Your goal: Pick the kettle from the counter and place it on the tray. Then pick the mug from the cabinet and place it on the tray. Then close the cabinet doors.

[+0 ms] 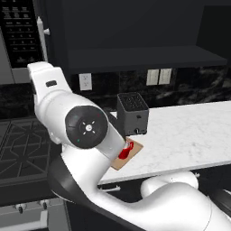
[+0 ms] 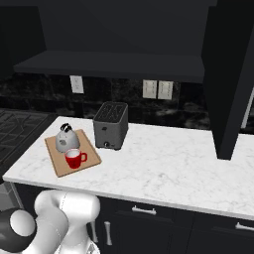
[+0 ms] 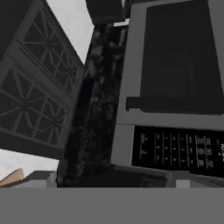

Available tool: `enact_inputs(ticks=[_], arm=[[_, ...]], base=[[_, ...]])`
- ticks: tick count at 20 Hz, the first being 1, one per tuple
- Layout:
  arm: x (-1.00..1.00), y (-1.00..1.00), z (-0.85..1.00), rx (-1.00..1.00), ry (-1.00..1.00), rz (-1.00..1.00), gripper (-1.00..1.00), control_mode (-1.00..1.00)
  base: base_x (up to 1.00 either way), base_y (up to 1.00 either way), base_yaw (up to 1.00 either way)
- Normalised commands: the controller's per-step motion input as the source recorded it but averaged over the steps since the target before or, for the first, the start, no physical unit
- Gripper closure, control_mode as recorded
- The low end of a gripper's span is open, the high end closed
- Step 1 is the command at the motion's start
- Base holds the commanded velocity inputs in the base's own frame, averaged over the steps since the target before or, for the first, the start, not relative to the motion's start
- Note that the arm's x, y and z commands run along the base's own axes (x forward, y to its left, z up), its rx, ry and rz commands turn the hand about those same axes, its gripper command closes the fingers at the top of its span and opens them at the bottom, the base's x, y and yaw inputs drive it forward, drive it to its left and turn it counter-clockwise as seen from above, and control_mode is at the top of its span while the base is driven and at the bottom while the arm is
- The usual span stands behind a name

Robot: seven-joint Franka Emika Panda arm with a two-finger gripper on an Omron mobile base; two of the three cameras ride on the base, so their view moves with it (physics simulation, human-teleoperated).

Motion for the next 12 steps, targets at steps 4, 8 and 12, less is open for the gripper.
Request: enact_inputs(ticks=[4, 8, 12], arm=[[0.19, -0.78, 0.00, 0.00, 0.09, -0.26, -1.00, -1.00], [0.29, -0.78, 0.00, 0.00, 0.09, -0.24, -1.00, -1.00], [0.36, -0.77, 0.00, 0.00, 0.09, -0.23, -1.00, -1.00]], base=[[0.00, 0.00, 0.00], [0.00, 0.00, 0.00], [0.00, 0.00, 0.00]])
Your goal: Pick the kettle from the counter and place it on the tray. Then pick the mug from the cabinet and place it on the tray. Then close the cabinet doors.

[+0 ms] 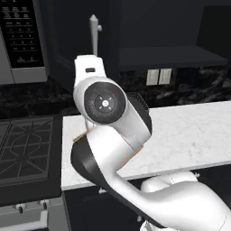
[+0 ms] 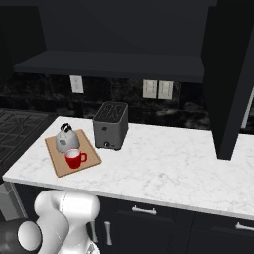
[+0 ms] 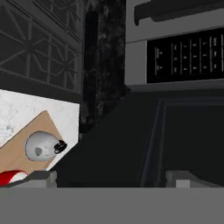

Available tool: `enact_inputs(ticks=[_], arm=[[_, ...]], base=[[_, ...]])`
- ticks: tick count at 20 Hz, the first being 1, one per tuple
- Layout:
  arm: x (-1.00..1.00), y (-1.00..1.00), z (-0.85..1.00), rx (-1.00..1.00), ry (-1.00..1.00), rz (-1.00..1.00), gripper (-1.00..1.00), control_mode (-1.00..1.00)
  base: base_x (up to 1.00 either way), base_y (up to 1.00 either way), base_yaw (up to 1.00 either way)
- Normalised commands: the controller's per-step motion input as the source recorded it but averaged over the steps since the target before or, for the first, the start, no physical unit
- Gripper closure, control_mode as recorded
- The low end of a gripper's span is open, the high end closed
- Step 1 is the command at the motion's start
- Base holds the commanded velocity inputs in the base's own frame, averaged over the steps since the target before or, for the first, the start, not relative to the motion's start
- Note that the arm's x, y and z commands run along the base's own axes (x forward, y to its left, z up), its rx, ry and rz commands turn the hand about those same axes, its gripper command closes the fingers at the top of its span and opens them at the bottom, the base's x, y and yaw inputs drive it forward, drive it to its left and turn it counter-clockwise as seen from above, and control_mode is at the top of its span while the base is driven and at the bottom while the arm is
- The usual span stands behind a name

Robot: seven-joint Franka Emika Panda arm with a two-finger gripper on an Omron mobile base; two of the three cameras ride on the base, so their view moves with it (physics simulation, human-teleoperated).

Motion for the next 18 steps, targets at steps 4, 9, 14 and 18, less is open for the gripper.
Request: enact_inputs(ticks=[4, 9, 14, 18], arm=[[0.39, -0.77, 0.00, 0.00, 0.09, -0.22, -1.00, -1.00], [0.44, -0.76, 0.00, 0.00, 0.02, -0.21, -1.00, -1.00], [0.50, -0.73, 0.00, 0.00, 0.00, -0.21, -1.00, -1.00], [0.61, -0.68, -0.07, 0.00, 0.00, -0.18, -1.00, -1.00]], base=[[0.00, 0.00, 0.00], [0.00, 0.00, 0.00], [0.00, 0.00, 0.00], [0.00, 0.00, 0.00]])
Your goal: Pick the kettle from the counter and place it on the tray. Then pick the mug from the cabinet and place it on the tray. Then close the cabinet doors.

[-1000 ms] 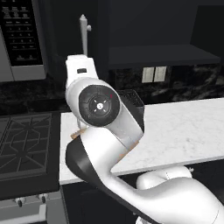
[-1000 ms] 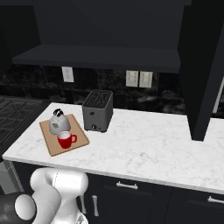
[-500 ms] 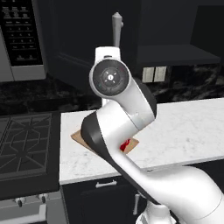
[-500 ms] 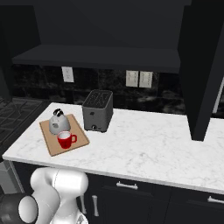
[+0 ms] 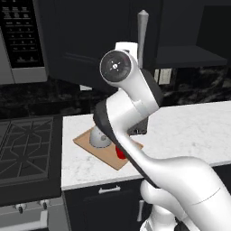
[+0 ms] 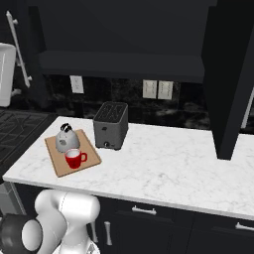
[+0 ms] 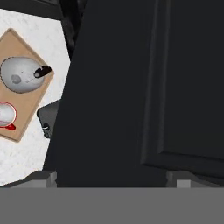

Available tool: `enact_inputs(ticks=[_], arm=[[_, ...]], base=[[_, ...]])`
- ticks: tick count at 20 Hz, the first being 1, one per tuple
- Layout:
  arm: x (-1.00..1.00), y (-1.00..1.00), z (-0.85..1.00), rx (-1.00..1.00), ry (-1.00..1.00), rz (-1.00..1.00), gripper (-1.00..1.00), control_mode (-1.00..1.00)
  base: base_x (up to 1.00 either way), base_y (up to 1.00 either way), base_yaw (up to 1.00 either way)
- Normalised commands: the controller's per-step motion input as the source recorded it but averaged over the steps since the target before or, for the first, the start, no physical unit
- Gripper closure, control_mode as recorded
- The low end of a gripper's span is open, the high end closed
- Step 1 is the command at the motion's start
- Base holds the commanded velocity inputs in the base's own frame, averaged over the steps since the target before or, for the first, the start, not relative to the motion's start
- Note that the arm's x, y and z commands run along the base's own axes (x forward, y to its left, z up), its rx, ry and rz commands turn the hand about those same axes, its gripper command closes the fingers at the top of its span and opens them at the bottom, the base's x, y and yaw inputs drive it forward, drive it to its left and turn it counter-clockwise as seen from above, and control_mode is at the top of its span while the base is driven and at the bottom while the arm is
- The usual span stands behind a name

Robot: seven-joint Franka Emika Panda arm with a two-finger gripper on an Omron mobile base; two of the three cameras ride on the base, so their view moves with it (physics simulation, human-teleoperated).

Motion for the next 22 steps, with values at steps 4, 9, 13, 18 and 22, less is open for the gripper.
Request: enact_inputs(ticks=[4, 9, 13, 18, 22], arm=[[0.82, -0.62, -0.11, 0.00, 0.00, -0.07, -1.00, -1.00], [0.91, -0.53, -0.11, 0.00, 0.06, -0.01, -1.00, -1.00], [0.91, -0.35, -0.16, 0.00, 0.08, 0.00, -1.00, -1.00], [0.90, -0.24, -0.27, 0.00, 0.04, 0.00, -1.00, -1.00], [0.94, -0.18, -0.32, 0.00, 0.02, 0.02, -1.00, -1.00]], base=[[0.00, 0.00, 0.00], [0.00, 0.00, 0.00], [0.00, 0.00, 0.00], [0.00, 0.00, 0.00], [0.00, 0.00, 0.00]])
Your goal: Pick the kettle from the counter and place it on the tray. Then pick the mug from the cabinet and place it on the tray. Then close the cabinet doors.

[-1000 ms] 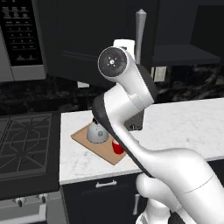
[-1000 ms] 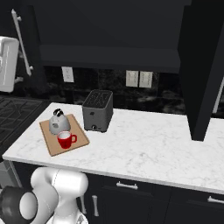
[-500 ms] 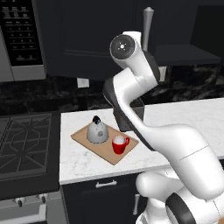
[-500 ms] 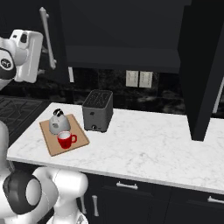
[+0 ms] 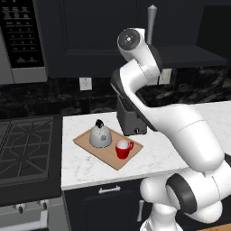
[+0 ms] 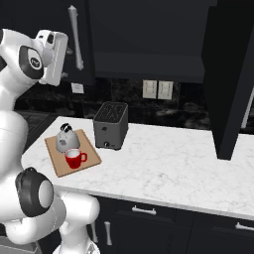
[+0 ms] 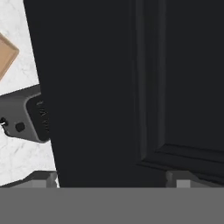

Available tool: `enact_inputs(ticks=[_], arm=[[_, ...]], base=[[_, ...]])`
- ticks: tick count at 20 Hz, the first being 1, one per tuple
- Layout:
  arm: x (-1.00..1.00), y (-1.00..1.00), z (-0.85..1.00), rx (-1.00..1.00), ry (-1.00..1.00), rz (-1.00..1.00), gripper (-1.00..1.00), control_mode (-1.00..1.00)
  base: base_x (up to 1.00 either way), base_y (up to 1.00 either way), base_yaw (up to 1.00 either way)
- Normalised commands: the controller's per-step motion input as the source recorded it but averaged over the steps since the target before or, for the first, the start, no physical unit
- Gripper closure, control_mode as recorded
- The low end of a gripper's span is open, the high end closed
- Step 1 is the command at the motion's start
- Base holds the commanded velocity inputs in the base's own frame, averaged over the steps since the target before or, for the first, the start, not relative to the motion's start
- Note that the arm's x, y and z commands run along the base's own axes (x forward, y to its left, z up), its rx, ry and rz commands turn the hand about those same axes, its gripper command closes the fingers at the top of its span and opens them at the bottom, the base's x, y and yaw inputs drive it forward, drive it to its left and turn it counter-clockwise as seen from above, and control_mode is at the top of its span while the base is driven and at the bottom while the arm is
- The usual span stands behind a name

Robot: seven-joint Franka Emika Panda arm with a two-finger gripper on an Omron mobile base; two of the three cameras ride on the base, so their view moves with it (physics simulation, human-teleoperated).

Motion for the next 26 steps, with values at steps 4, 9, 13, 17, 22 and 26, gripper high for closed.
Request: enact_inputs(ticks=[4, 9, 13, 17, 22, 26], arm=[[0.90, -0.09, -0.36, -0.01, 0.00, 0.09, -1.00, -1.00], [0.61, 0.00, -0.28, -0.01, 0.00, 0.17, -1.00, -1.00], [0.59, 0.00, -0.25, 0.00, 0.00, 0.23, -1.00, -1.00], [0.45, 0.04, -0.35, -0.03, 0.00, 0.24, -1.00, -1.00], [-0.03, 0.22, -0.26, -0.11, 0.02, 0.20, -1.00, -1.00], [-0.35, 0.28, -0.12, -0.08, 0.00, 0.19, -1.00, -1.00]], base=[[0.00, 0.00, 0.00], [0.00, 0.00, 0.00], [0.00, 0.00, 0.00], [0.00, 0.00, 0.00], [0.00, 0.00, 0.00], [0.00, 0.00, 0.00]])
